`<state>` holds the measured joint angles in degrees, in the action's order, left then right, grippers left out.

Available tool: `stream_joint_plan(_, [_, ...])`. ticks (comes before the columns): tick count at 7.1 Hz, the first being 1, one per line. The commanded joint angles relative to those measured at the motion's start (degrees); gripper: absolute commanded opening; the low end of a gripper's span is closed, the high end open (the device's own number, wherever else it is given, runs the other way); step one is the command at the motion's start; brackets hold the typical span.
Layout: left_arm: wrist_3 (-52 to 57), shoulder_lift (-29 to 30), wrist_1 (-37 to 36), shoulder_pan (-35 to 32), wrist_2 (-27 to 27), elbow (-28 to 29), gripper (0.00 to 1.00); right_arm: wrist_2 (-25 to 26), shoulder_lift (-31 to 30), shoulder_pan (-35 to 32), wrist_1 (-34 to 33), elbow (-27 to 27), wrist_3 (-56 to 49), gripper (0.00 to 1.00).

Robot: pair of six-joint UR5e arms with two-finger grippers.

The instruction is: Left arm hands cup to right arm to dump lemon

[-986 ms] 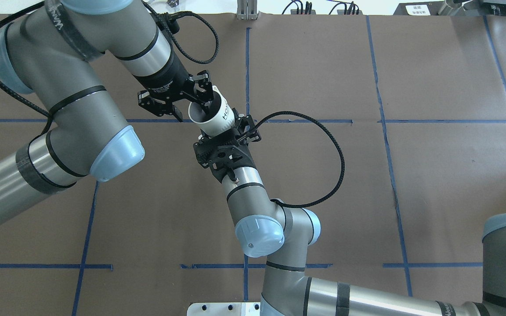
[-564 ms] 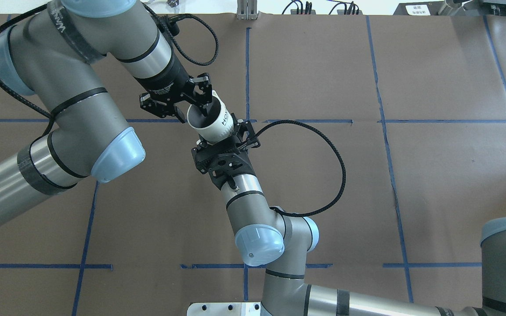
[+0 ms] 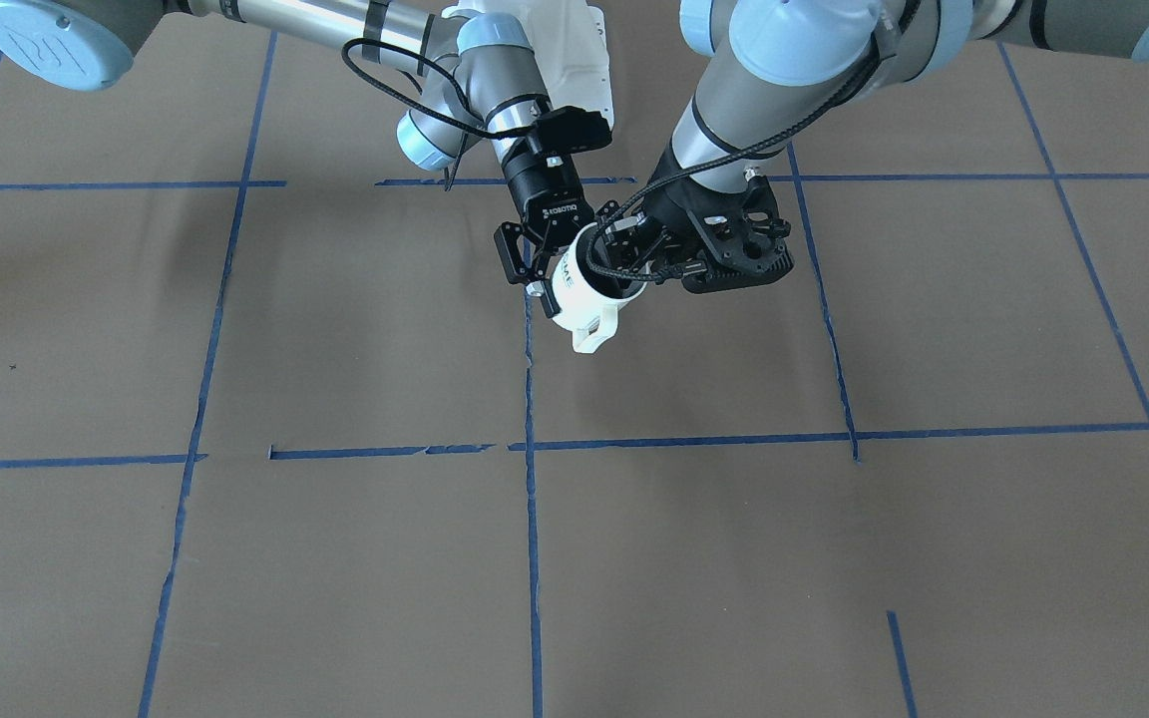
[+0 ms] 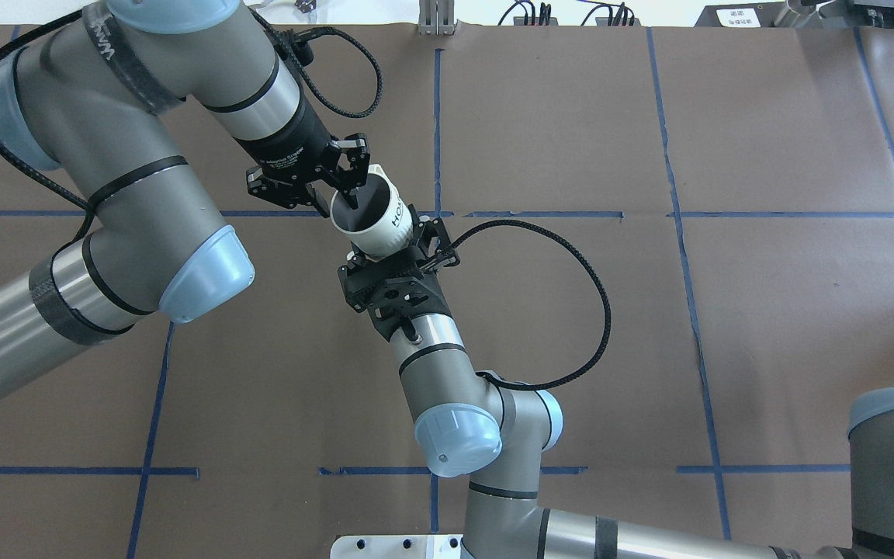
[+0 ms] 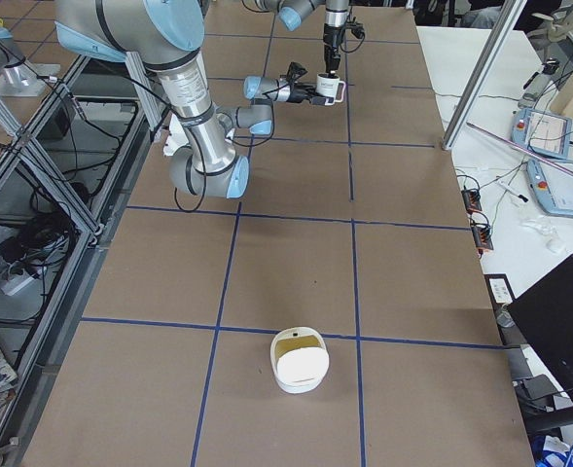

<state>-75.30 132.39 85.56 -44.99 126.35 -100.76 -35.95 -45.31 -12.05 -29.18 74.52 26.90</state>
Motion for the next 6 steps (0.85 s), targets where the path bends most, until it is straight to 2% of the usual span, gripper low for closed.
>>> stream_joint_plan(1, [0.2, 0.0, 1.4, 0.1, 0.0, -0.2, 0.0, -0.2, 0.1, 0.0, 0.0, 0.1, 0.0, 1.0])
stream_joint_plan(6, [0.5, -1.0, 1.5, -0.3, -0.2, 0.6, 0.0, -0.1, 0.0, -0.1, 0.0, 0.4, 0.0, 1.0])
